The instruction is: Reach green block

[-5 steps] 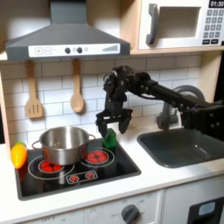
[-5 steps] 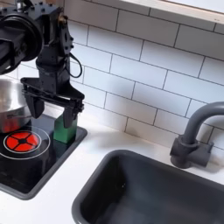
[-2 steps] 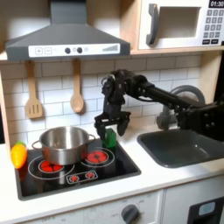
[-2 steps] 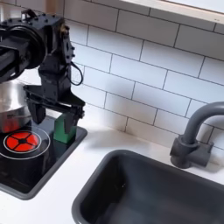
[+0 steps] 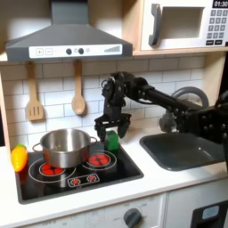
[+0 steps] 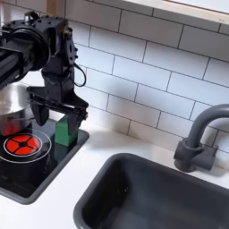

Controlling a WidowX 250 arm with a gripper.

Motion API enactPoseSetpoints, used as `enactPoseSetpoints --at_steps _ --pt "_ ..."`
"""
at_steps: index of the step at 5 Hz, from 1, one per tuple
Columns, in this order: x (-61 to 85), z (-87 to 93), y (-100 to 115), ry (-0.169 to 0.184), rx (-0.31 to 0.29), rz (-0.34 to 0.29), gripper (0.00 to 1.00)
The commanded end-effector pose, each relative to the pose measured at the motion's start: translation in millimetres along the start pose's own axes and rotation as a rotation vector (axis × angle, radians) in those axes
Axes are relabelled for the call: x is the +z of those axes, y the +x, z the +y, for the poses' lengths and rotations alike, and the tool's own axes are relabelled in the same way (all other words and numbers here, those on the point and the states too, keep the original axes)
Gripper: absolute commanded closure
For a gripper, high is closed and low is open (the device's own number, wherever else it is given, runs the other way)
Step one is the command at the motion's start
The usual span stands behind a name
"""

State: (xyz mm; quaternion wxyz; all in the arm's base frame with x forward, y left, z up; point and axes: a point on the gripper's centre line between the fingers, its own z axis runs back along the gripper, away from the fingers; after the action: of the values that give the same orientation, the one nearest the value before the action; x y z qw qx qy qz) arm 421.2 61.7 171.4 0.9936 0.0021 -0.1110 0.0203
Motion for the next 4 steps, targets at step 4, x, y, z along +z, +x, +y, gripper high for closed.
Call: enactPoseSetpoints --at_steps 4 --pt "-29.1 -12.4 6 -0.008 -0.036 0.065 0.00"
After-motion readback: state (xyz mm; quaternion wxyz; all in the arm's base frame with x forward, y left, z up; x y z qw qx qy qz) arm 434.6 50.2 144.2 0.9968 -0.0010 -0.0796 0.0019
